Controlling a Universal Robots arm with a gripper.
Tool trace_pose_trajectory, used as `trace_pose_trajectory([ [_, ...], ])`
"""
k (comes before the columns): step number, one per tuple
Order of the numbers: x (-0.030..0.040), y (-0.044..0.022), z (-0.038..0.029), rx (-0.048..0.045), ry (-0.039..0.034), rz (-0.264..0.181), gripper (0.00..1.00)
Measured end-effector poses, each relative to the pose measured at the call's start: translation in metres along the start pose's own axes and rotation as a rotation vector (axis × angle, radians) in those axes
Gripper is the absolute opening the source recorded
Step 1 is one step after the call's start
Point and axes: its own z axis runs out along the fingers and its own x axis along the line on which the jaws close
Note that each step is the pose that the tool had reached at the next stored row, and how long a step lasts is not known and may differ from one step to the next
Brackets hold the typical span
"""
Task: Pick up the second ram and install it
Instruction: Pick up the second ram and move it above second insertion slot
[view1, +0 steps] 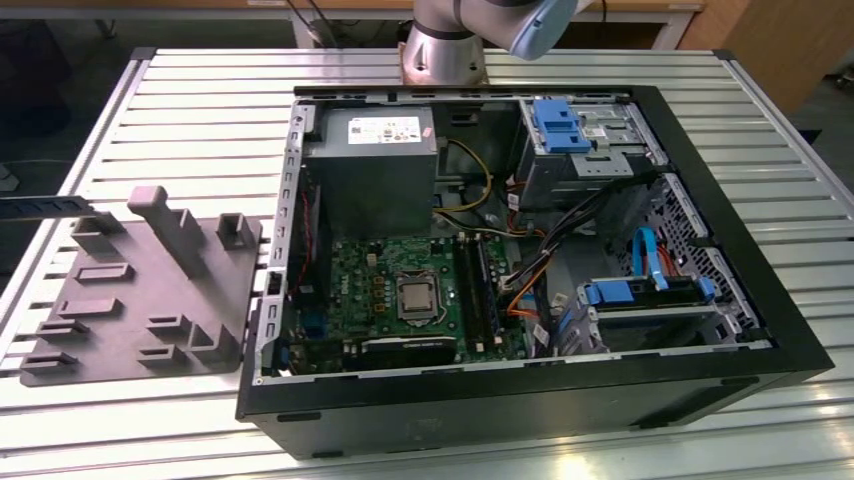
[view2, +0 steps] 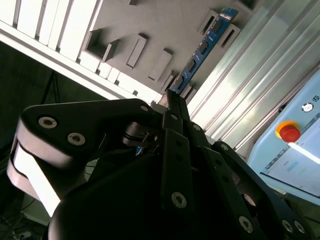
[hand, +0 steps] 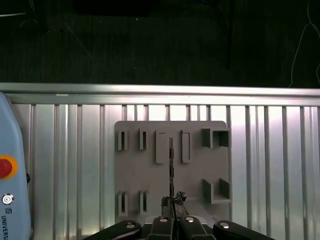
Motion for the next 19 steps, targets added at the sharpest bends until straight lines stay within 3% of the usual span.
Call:
trace_pose_trajectory([
  [19,-0.0025,0.0007,-0.0221,0.0039,-0.0076,-0.001,0.12],
])
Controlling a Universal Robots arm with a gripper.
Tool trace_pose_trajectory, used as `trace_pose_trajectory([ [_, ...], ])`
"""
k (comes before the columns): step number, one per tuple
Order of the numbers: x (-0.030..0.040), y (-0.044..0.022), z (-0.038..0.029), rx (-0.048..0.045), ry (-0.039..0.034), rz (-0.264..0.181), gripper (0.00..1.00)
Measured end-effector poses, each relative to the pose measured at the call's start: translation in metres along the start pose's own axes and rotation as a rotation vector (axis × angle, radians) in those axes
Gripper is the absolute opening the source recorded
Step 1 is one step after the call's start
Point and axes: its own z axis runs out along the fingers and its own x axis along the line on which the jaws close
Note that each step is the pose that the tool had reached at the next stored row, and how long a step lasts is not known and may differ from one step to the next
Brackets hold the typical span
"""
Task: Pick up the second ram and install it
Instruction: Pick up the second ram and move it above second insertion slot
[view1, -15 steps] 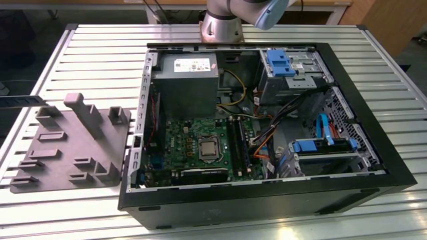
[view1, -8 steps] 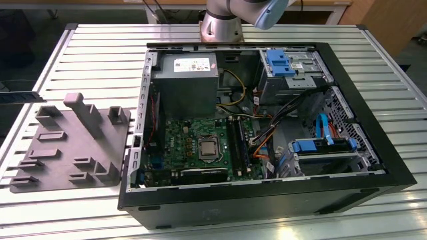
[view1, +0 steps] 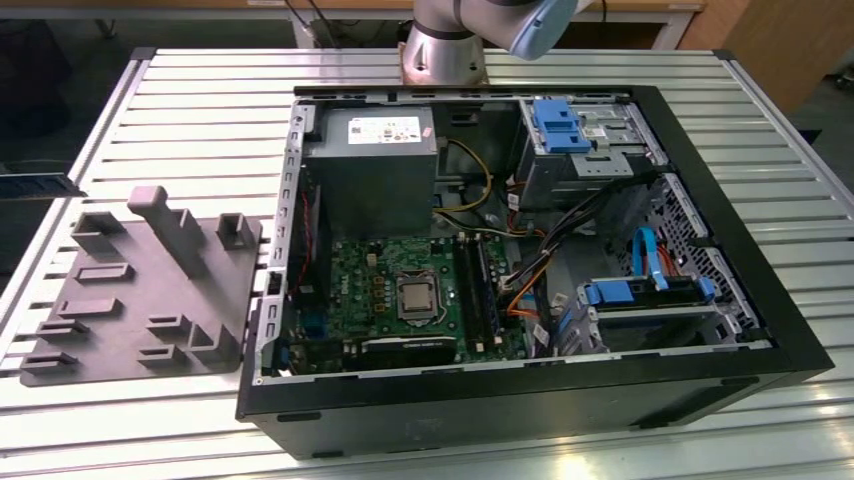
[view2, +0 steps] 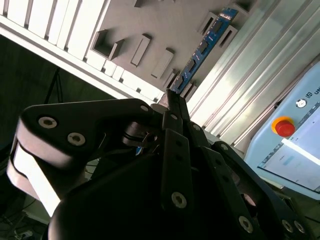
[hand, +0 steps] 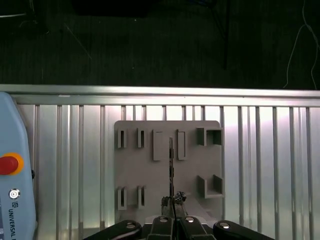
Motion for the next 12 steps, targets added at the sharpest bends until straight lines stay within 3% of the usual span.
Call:
trace_pose_trajectory([
  [12,0.0,-0.002,-0.0002,0.0,0.0,0.0,0.12],
])
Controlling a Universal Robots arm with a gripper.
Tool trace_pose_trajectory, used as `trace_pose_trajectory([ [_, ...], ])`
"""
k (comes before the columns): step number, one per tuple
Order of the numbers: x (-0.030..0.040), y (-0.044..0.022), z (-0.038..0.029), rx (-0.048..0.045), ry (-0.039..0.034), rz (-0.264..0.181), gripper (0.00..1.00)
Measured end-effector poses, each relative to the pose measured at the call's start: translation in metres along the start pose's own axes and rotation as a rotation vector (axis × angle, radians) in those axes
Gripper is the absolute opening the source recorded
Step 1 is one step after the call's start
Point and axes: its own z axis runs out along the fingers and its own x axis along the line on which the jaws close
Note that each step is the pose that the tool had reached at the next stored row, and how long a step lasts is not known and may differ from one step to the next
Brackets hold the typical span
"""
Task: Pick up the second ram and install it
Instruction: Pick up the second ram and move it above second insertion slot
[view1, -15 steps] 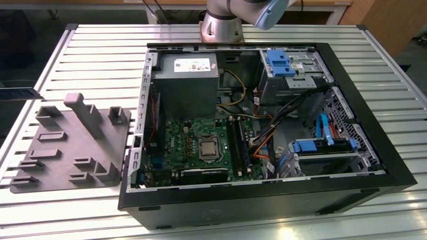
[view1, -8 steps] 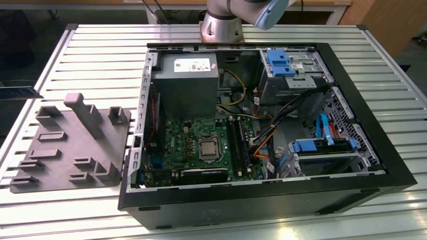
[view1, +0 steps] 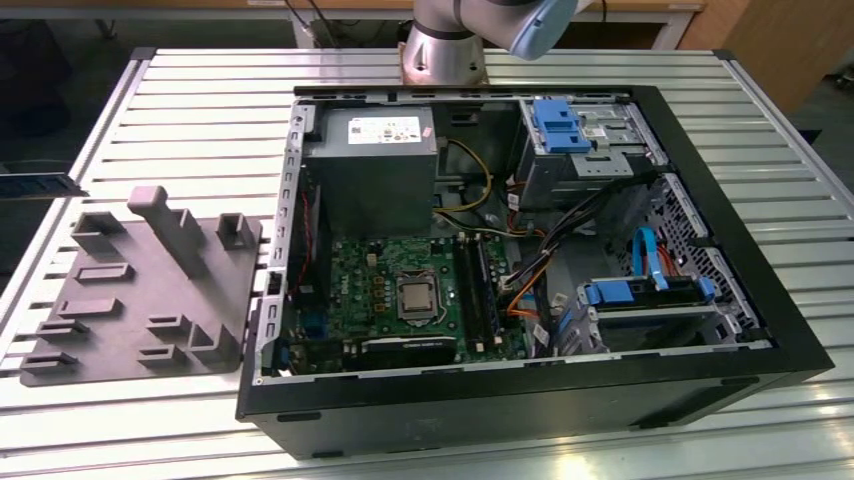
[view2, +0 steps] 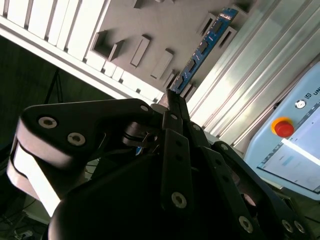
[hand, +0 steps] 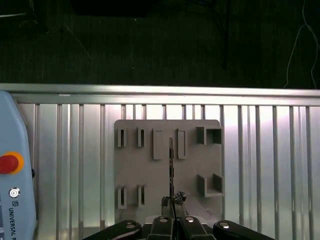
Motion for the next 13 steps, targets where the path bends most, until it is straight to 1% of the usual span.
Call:
trace_pose_trajectory([
  [6,-0.0001,-0.0053,-0.0001,0.0,0.0,0.0,0.12],
  [13,-0.0003,-0.0135,-0.0003,0.0,0.0,0.0,0.12],
])
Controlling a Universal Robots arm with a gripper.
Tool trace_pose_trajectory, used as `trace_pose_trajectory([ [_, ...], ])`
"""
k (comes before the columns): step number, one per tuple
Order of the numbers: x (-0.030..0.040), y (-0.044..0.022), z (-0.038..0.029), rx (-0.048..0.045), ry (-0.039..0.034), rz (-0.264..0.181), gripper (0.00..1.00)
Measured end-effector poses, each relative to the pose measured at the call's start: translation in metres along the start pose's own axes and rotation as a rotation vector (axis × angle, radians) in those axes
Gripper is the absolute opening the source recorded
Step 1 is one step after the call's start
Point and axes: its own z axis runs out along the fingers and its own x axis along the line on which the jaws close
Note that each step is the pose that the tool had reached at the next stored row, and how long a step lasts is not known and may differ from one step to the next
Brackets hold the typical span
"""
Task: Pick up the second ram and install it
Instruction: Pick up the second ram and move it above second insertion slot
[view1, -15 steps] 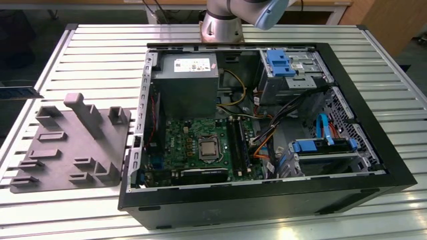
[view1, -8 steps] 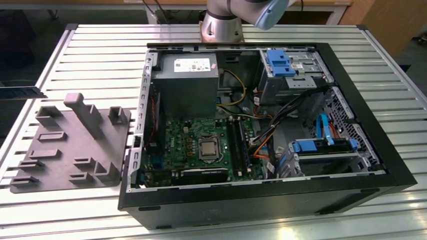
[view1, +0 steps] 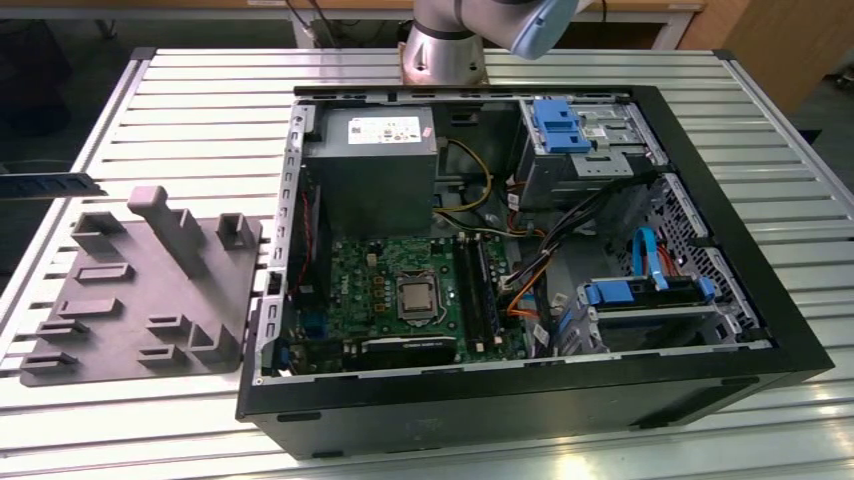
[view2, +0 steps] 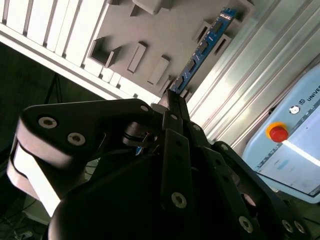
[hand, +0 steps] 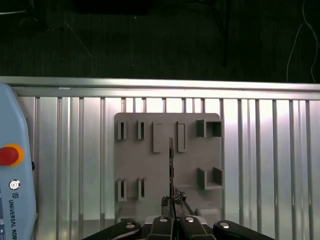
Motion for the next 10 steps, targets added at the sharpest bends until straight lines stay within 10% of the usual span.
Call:
trace_pose_trajectory([
  [10,-0.0003,-0.0129,-0.0003,0.0,0.0,0.0,0.12],
])
